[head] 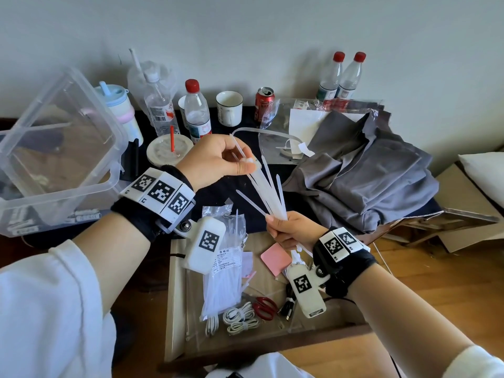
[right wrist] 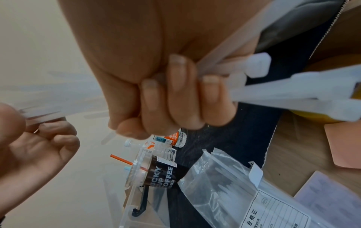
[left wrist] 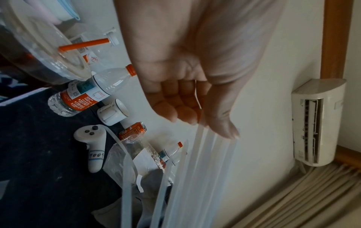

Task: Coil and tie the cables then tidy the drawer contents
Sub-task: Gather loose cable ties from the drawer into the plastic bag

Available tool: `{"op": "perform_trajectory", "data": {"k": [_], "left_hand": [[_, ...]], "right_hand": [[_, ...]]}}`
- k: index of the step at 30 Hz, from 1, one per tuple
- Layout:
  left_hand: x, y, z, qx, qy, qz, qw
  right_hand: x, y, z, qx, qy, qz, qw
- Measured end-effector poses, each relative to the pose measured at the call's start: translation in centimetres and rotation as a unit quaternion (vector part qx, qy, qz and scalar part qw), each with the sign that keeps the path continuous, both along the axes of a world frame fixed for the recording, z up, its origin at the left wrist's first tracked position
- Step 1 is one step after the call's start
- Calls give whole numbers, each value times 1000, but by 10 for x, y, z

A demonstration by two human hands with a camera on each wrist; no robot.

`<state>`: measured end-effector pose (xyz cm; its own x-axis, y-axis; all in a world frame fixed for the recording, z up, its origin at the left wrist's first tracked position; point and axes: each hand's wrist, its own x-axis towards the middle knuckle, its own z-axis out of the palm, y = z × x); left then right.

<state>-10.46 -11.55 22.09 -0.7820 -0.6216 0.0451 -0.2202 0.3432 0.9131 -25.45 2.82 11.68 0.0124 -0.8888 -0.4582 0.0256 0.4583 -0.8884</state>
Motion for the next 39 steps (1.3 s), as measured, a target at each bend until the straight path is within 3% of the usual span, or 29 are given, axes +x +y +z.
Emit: {"op": "perform_trajectory", "data": {"k": [14, 24, 30, 33, 39], "left_hand": [[2, -10, -7, -70, 30, 21, 997], [2, -12, -8, 32, 39, 20, 999], [1, -12, -9, 37, 13, 4, 999], [0, -11, -9, 40, 17, 14, 999], [-1, -7, -8, 34, 24, 39, 998]], "right_hand": [[-4, 4, -10, 5, 14, -16, 1000], [-10, 10, -11, -36, -26, -32, 999], [-5, 10, -7, -39, 5, -7, 999], [-1, 9, -8, -23, 39, -27, 999], [-3, 4, -1, -11, -20, -99, 995]]}}
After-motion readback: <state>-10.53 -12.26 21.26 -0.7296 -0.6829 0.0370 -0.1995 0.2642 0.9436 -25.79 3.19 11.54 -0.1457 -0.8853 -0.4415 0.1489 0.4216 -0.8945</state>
